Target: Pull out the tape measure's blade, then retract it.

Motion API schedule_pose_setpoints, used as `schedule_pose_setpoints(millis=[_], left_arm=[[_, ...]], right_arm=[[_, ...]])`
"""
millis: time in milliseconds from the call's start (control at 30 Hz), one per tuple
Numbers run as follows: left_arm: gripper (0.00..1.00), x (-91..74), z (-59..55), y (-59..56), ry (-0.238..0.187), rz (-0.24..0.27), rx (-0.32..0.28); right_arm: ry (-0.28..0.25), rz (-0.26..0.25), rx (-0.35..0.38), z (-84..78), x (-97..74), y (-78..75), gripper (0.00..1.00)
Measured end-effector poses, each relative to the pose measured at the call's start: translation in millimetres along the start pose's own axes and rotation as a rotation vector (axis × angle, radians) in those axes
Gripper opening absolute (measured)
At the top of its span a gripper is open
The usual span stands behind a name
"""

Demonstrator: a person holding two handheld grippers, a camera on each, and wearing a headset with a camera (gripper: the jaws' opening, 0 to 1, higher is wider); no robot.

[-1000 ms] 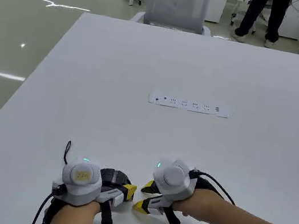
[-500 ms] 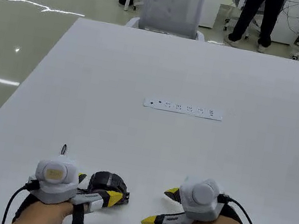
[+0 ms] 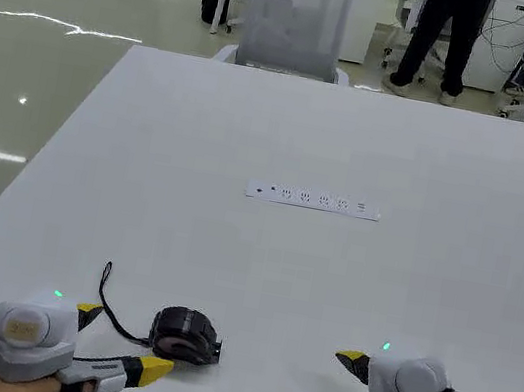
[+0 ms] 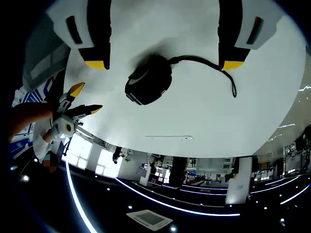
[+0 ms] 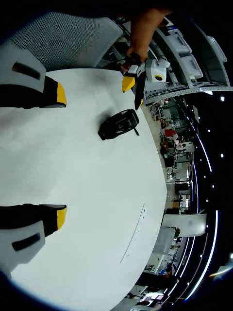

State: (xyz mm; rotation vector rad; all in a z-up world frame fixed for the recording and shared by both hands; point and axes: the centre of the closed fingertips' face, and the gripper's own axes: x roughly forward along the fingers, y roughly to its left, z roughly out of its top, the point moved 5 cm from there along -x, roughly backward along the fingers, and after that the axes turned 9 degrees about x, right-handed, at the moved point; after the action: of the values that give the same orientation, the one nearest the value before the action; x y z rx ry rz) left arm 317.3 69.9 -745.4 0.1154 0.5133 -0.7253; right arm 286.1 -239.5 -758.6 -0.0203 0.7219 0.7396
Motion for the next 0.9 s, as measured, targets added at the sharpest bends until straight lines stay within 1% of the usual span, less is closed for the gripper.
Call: schedule_pose_setpoints(millis=[67,100,133,167,200,267,300,333,367,433,500,567,700,733,767,833,900], left_arm=[[0.94,-7.0,-3.3,3.1,-0.001,0.006,-0.004],[0.98,-11.7,-5.5,7.4,-0.002,0.024,-0.003],[0.99,-15.9,-7.5,9.1,0.0,0.018,-0.002],[0.99,-20.7,-10.0,12.2,-0.002,0.015,-0.024],[0.99,-23.8,-11.8,14.8,0.0,0.017,-0.029],[0.99,-32.1,-15.9,21.4,0.023,0.027,-0.049],[0.99,-35.9,-15.6,24.1,0.02,0.037,-0.042],[0.99,-41.8,-14.4,27.6,0.007,0.047,-0.034],[0.99,-45.1,-13.6,28.8,-0.002,0.048,-0.035],[0.99,-53.0,-14.7,31.1,-0.004,0.047,-0.033],[0.99,-61.9,-16.0,29.8,-0.005,0.046,-0.033],[0.99,-68.0,-17.6,28.7,-0.004,0.049,-0.028],[0.99,-79.3,-19.7,28.0,-0.006,0.055,-0.024],[0.99,-81.4,-21.2,29.2,0.009,0.07,-0.026],[0.99,-84.2,-22.6,30.5,0.016,0.076,-0.023],[0.99,-89.6,-22.8,30.8,0.0,0.086,-0.021],[0.99,-93.1,-23.1,29.2,-0.011,0.087,-0.017]], right_arm=[[0.002,-0.015,0.0,-3.6,-4.3,-1.3,0.85],[0.0,-0.027,0.006,-5.6,-7.2,-3.8,0.87],[-0.004,-0.034,0.009,-6.5,-9.8,-5.5,0.88],[-0.01,-0.043,0.011,-7.5,-14.1,-7.6,0.88],[-0.014,-0.051,0.011,-8.1,-17.4,-9.1,0.88],[-0.021,-0.063,0.025,-10.9,-25.8,-12.3,0.9],[-0.021,-0.065,0.035,-12.9,-29.1,-13.4,0.9],[-0.023,-0.07,0.047,-16.1,-34.3,-15.1,0.9],[-0.026,-0.076,0.05,-18.3,-37.7,-16.3,0.91],[-0.035,-0.093,0.065,-23.9,-46.4,-20.8,0.92],[-0.046,-0.113,0.074,-27.7,-54.5,-24.5,0.94],[-0.048,-0.123,0.083,-30.4,-60.4,-26.0,0.96],[-0.089,-0.172,0.098,-33.5,-78.3,-32.9,1.0],[-0.094,-0.189,0.094,-34.7,-82.8,-34.4,1.0],[-0.095,-0.227,0.065,-37.8,-89.1,-38.2,1.0],[-0.083,-0.207,0.073,-44.1,-93.7,-34.7,1.0],[-0.077,-0.209,0.085,-48.7,-97.8,-34.9,1.0]])
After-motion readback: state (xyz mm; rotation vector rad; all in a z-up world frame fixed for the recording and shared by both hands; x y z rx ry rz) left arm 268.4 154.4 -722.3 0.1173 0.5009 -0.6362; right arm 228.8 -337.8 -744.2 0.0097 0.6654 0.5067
